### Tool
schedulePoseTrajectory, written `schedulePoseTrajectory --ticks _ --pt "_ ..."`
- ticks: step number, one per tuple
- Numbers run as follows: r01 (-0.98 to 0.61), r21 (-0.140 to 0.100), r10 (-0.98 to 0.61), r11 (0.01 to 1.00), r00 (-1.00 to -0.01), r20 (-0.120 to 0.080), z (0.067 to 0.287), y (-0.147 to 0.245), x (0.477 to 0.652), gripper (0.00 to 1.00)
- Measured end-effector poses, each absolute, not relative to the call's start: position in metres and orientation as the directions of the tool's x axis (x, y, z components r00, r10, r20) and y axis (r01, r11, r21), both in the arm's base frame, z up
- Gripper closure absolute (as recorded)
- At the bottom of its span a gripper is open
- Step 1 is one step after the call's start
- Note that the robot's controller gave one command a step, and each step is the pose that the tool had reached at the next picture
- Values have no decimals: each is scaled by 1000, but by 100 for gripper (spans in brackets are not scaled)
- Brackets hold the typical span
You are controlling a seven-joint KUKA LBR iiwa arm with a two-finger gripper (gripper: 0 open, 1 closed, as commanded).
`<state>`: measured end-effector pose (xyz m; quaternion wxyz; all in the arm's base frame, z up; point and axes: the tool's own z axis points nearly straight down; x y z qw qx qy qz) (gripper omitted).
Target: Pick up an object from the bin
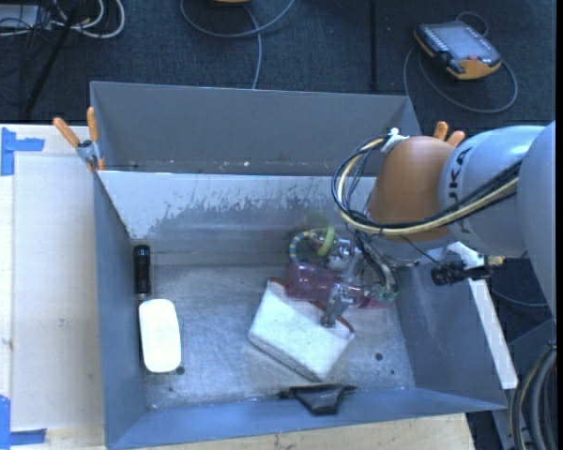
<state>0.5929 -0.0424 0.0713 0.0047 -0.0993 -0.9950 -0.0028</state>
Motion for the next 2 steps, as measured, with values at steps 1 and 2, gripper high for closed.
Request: schedulePoseTrajectory --ticks 1,2 --pt "197 5 197 980 -980 10 71 -42 593 100" --pt "198 4 198 980 -980 10 74 -42 592 100"
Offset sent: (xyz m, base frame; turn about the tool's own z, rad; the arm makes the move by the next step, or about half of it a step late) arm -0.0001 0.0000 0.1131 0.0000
